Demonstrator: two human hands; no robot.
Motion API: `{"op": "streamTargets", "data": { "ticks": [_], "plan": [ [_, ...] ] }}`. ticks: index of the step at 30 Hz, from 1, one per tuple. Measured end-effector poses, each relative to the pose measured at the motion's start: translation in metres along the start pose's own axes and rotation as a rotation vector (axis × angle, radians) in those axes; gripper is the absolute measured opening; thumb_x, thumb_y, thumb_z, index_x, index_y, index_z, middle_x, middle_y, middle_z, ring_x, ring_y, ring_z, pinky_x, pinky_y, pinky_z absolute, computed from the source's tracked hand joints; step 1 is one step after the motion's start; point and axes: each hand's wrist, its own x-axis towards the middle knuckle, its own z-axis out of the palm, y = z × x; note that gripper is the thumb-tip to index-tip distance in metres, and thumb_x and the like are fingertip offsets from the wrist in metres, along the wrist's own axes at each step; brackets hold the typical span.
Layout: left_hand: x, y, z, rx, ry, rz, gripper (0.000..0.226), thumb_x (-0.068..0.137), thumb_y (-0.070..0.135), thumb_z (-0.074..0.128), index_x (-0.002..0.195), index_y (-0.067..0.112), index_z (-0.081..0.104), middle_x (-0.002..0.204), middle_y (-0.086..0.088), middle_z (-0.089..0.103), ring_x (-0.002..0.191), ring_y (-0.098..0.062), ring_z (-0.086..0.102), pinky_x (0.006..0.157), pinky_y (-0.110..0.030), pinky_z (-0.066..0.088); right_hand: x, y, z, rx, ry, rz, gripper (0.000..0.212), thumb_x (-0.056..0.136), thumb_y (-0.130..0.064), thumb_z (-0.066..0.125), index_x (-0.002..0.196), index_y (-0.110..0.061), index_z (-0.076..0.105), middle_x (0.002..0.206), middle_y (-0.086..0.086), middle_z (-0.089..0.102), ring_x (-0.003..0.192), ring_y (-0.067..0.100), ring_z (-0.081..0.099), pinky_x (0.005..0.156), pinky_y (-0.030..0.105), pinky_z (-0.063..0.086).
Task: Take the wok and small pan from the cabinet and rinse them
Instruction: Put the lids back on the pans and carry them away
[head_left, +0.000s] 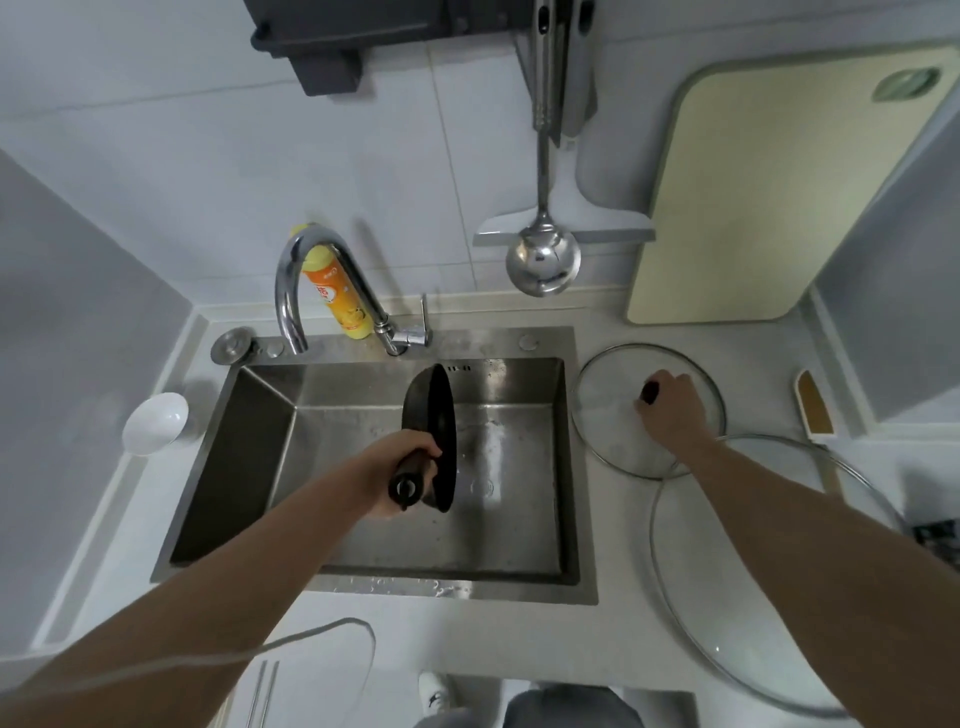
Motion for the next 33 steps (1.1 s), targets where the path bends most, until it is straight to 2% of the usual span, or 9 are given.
{"op": "streamTargets", "data": {
  "ticks": [7, 13, 17, 20, 22, 24, 27, 29, 33],
  "plan": [
    [0.000, 0.002, 0.013, -0.041, -0.005, 0.026, 0.012, 0.087, 0.012, 0.060, 0.078, 0.006, 0.055, 0.059, -0.005, 0.056, 0.041, -0.013, 0.055, 0.037, -0.016, 0.044, 0.003, -0.009, -0.002, 0.061, 0.015, -0.095, 0.033, 0.092, -0.021, 0.066, 0.119, -0.005, 0.057, 0.119, 0.019, 0.048, 0.093, 0.037, 0.059, 0.080, 0.035, 0.046],
    [0.015, 0.007, 0.001, -0.010, 0.077, 0.039, 0.016, 0.097, 0.007, 0.050, 0.110, 0.003, 0.040, 0.062, -0.009, 0.052, 0.038, -0.014, 0.055, 0.040, -0.025, 0.050, 0.000, -0.028, -0.012, 0.162, -0.045, -0.209, 0.035, 0.086, -0.026, 0.073, 0.116, -0.011, 0.063, 0.113, 0.014, 0.058, 0.104, 0.029, 0.057, 0.091, 0.033, 0.044],
    [0.012, 0.001, 0.002, 0.164, 0.132, 0.099, 0.016, 0.101, 0.006, 0.043, 0.088, -0.003, 0.045, 0.042, -0.009, 0.049, 0.028, -0.015, 0.048, 0.032, -0.019, 0.042, -0.017, -0.050, -0.015, 0.256, -0.128, -0.239, 0.026, 0.083, -0.026, 0.077, 0.105, -0.016, 0.067, 0.101, 0.004, 0.068, 0.090, 0.020, 0.064, 0.084, 0.031, 0.051],
    [0.007, -0.002, -0.008, 0.258, 0.208, 0.178, 0.019, 0.099, 0.006, 0.045, 0.083, -0.004, 0.048, 0.054, -0.012, 0.051, 0.038, -0.022, 0.049, 0.034, -0.022, 0.042, -0.036, -0.065, -0.013, 0.379, -0.187, -0.195, 0.019, 0.081, -0.023, 0.080, 0.095, -0.018, 0.068, 0.086, 0.010, 0.073, 0.069, 0.022, 0.067, 0.063, 0.033, 0.055],
    [0.000, 0.003, -0.027, 0.209, 0.123, 0.190, 0.036, 0.101, 0.011, 0.044, 0.071, -0.006, 0.053, 0.048, -0.012, 0.051, 0.036, -0.022, 0.050, 0.036, -0.021, 0.042, -0.058, -0.078, -0.010, 0.438, -0.181, -0.182, 0.016, 0.080, -0.021, 0.080, 0.091, -0.019, 0.068, 0.078, 0.010, 0.071, 0.062, 0.024, 0.065, 0.051, 0.032, 0.051],
    [0.001, 0.009, -0.042, 0.132, 0.003, 0.158, 0.047, 0.102, 0.013, 0.044, 0.059, -0.003, 0.055, 0.043, -0.009, 0.049, 0.031, -0.016, 0.049, 0.037, -0.017, 0.043, -0.071, -0.086, -0.005, 0.473, -0.184, -0.189, 0.014, 0.078, -0.020, 0.081, 0.086, -0.020, 0.070, 0.074, 0.009, 0.071, 0.063, 0.029, 0.066, 0.054, 0.034, 0.054],
    [-0.015, 0.007, -0.058, 0.020, -0.109, 0.088, 0.023, 0.099, 0.010, 0.052, 0.079, -0.001, 0.050, 0.056, -0.011, 0.055, 0.033, -0.012, 0.053, 0.034, -0.019, 0.047, -0.100, -0.106, 0.003, 0.461, -0.171, -0.216, 0.020, 0.069, -0.034, 0.081, 0.085, -0.028, 0.072, 0.080, 0.002, 0.072, 0.074, 0.024, 0.069, 0.074, 0.042, 0.060],
    [-0.018, 0.000, -0.068, 0.070, -0.145, 0.083, 0.017, 0.099, 0.010, 0.053, 0.086, 0.000, 0.049, 0.063, -0.012, 0.057, 0.032, -0.011, 0.053, 0.031, -0.019, 0.045, -0.124, -0.118, 0.006, 0.480, -0.136, -0.208, 0.022, 0.068, -0.037, 0.082, 0.085, -0.029, 0.072, 0.082, -0.001, 0.072, 0.075, 0.019, 0.068, 0.078, 0.041, 0.059],
    [-0.043, -0.016, -0.077, 0.214, -0.265, 0.068, 0.020, 0.100, 0.014, 0.052, 0.083, 0.005, 0.049, 0.055, -0.008, 0.058, 0.031, -0.009, 0.049, 0.031, -0.017, 0.042, -0.187, -0.142, -0.006, 0.541, -0.043, -0.155, 0.011, 0.082, -0.011, 0.079, 0.090, -0.012, 0.070, 0.075, 0.004, 0.066, 0.054, 0.003, 0.061, 0.057, 0.021, 0.052]
  ]
}}
